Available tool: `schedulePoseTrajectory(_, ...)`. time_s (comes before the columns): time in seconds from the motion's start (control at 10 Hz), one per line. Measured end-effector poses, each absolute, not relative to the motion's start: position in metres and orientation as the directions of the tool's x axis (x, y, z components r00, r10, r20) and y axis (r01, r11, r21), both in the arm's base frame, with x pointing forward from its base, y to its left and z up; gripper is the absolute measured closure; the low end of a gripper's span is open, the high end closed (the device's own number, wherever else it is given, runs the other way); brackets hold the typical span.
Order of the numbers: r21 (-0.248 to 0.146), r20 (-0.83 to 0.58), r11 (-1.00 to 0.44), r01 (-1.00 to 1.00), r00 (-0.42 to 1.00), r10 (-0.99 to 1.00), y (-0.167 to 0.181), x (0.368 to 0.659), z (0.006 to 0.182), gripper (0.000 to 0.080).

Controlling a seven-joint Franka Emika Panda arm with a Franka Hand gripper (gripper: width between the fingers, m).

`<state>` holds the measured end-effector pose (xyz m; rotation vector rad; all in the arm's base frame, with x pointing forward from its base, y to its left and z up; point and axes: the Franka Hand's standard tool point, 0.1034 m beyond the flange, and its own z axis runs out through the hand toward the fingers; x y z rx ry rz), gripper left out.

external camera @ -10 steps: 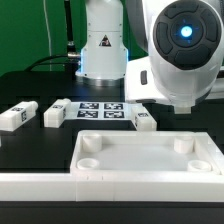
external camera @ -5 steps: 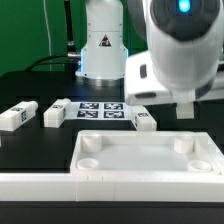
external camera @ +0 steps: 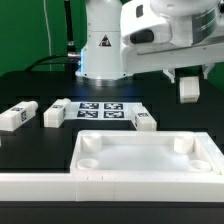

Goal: Assemble desk

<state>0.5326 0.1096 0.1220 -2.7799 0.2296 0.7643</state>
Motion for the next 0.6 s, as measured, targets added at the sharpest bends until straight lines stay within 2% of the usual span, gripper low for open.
schedulePoseTrajectory(0.3,-0.195,-0.295,-0.959,-0.204,0.945,-0.141,0.108,0.539,0.124,0.0514)
schedulePoseTrajectory(0.6,-0.206,-0.102,-0.962,-0.180,0.982,-0.161,0.101,0.559,0.156,0.0514)
